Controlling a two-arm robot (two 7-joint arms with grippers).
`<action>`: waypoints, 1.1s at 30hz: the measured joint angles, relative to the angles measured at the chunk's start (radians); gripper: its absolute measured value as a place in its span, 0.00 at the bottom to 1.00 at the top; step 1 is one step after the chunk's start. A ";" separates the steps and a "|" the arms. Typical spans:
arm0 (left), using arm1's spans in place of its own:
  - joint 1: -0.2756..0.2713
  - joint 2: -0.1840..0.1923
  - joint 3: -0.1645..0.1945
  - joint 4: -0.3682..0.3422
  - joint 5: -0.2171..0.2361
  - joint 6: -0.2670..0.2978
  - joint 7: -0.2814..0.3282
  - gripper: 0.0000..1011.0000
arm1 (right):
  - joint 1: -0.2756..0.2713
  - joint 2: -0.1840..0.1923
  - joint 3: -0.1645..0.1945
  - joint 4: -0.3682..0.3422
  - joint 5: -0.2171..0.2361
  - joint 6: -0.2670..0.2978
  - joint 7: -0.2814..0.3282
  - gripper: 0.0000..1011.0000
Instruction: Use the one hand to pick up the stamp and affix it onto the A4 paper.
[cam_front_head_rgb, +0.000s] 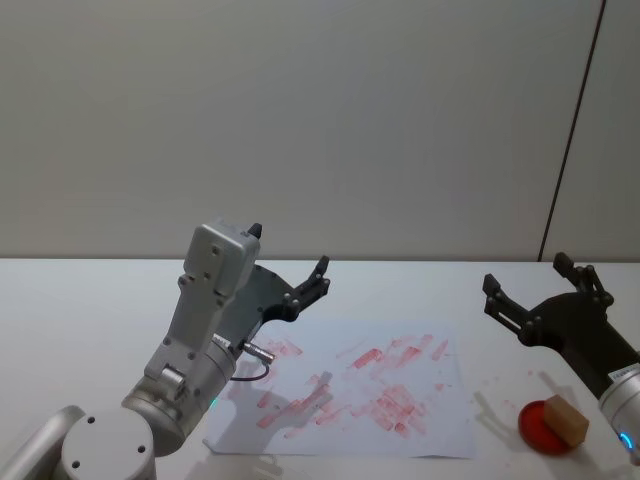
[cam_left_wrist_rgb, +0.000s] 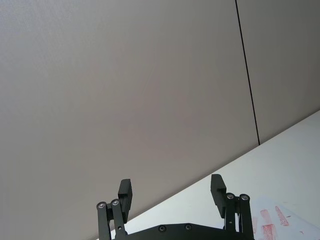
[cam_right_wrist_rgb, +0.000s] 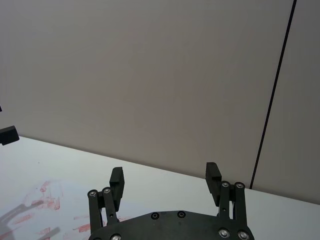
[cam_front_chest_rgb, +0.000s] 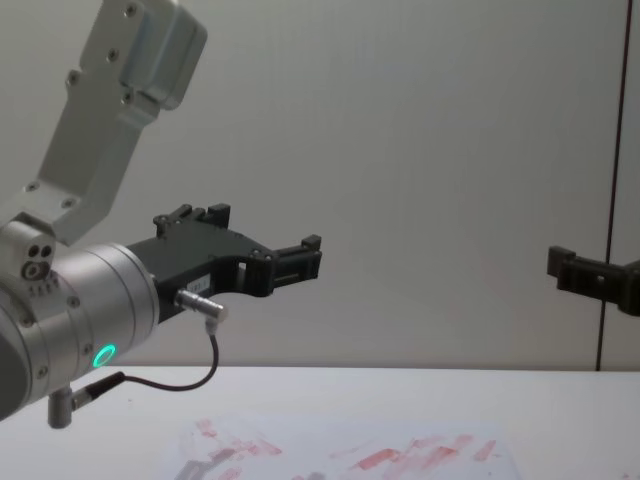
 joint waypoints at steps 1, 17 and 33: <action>0.000 0.000 0.000 0.000 0.000 0.000 0.000 0.99 | 0.000 0.000 0.000 0.000 0.000 0.000 0.000 0.99; 0.000 0.000 0.000 0.000 0.000 0.000 0.000 0.99 | 0.000 0.000 0.000 0.000 0.000 0.000 0.000 0.99; 0.000 0.000 0.000 0.000 0.000 0.000 0.000 0.99 | 0.000 0.000 0.000 0.000 0.000 0.000 0.000 0.99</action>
